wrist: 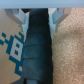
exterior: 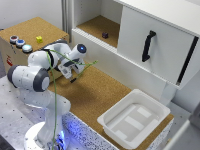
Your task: Go open the drawer
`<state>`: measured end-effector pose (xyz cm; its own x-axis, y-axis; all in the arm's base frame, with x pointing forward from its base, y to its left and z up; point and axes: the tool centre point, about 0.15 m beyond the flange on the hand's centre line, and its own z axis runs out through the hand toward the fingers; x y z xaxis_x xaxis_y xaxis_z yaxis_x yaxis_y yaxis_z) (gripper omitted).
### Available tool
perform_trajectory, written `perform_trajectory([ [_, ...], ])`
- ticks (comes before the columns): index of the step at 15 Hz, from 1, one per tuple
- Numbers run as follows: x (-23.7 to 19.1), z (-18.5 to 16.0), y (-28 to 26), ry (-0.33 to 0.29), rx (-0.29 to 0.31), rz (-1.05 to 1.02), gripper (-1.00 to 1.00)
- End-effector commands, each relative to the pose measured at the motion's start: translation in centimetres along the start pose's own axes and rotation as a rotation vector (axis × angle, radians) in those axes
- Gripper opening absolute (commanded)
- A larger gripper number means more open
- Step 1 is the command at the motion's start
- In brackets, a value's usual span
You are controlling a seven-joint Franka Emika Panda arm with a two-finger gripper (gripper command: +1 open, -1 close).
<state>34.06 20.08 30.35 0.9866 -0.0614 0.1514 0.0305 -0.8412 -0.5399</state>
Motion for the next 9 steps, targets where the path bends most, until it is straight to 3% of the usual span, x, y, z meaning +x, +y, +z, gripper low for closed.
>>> perform_trajectory([
  [1, 2.12, -1.15, 4.89, -0.007, 0.016, 0.012, -1.0],
  [9, 2.41, -2.06, 5.88, 0.013, 0.008, 0.032, -1.0],
])
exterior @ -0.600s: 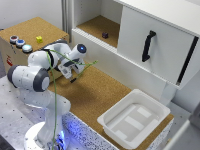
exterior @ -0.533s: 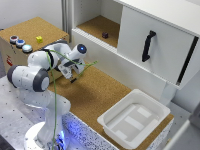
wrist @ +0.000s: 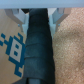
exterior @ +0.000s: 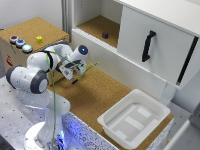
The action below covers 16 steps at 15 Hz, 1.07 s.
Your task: Go open the drawer
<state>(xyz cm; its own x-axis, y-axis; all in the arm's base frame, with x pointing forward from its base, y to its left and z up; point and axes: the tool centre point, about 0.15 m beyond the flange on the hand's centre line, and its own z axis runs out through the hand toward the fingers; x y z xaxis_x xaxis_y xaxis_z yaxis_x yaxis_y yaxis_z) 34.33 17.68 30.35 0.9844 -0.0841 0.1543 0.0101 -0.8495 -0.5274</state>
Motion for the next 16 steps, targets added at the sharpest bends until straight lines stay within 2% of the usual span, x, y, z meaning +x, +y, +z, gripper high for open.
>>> perform_trajectory([
  [1, 2.1, -0.8, 4.0, 0.001, 0.025, 0.018, -1.0],
  [10, 2.2, -2.3, 5.7, 0.03, 0.006, 0.064, -1.0],
  [11, 2.3, -2.4, 5.7, 0.03, -0.001, 0.065, 1.0],
  [16, 2.9, -3.5, 4.4, 0.031, -0.041, 0.008, 1.0],
])
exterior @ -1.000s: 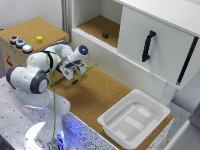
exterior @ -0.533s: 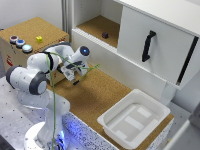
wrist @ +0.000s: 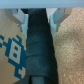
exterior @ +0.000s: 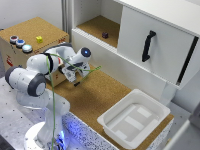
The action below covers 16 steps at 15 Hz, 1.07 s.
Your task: Go open the drawer
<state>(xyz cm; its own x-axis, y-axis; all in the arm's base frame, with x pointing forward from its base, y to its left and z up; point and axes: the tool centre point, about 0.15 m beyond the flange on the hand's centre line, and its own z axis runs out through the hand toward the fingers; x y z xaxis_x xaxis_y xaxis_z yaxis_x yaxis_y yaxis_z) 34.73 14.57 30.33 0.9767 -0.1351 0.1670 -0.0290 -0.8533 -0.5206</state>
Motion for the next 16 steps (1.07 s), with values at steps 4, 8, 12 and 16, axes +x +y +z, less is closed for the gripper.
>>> perform_trajectory([
  [4, 2.7, -2.4, 1.3, 0.003, -0.027, -0.031, 1.0],
  [8, 3.4, -4.1, 0.2, 0.042, -0.083, -0.065, 1.0],
  [12, 4.2, -8.1, -1.7, 0.145, -0.141, -0.111, 1.0],
  [16, 4.8, -12.8, -4.9, 0.243, -0.179, -0.198, 1.0],
])
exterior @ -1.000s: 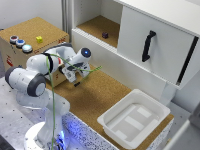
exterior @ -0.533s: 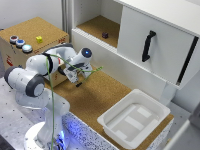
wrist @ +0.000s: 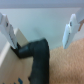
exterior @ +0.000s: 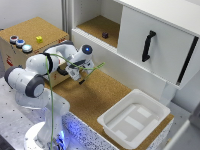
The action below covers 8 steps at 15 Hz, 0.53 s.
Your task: Go open the drawer
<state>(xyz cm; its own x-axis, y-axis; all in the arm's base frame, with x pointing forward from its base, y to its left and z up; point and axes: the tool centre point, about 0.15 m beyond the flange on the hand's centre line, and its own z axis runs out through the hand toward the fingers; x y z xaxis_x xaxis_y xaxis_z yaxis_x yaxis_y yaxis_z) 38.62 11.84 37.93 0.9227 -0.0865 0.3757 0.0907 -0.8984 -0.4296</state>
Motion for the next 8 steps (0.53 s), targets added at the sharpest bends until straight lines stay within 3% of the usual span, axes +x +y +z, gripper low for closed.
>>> perform_trajectory([
  [1, 1.2, -7.3, -4.2, 0.084, -0.109, -0.1, 1.0],
  [8, 1.5, -8.6, -13.1, -0.007, -0.051, -0.386, 1.0],
])
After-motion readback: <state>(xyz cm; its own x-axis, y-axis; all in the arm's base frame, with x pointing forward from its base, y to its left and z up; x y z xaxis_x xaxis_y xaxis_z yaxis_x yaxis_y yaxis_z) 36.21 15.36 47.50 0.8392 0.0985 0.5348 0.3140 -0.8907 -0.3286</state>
